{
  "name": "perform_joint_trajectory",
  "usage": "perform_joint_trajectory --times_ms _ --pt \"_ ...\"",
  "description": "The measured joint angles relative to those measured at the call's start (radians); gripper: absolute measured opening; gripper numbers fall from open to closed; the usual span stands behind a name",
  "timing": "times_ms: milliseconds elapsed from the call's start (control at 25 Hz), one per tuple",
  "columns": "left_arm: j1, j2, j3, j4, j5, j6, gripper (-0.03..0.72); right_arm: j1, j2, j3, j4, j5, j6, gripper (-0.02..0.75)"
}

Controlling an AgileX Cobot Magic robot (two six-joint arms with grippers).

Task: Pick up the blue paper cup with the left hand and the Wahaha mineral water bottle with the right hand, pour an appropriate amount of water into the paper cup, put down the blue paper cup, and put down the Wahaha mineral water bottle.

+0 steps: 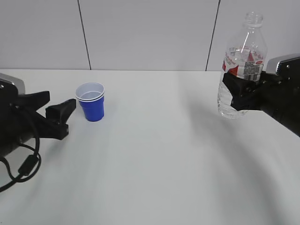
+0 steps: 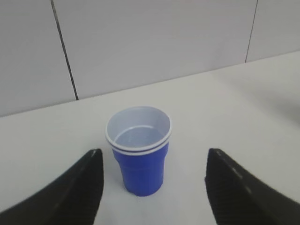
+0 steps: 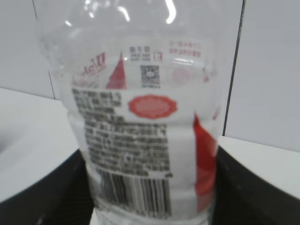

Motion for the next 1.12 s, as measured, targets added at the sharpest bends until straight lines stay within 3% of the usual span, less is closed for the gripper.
perform_joint_trajectory --times_ms 560,800,1120 --pt "0.000 -0.746 0.013 -0.012 0.710 0.000 0.499 0.000 0.000 0.000 0.020 0.000 0.000 0.470" --pt "0.000 -1.086 -0.093 0.055 1.218 0.000 0.499 0.000 0.000 0.000 0.022 0.000 0.009 0.470" --pt "0.000 -1.373 -0.149 0.046 1.613 0.000 0.499 0.000 0.000 0.000 0.022 0.000 0.015 0.470"
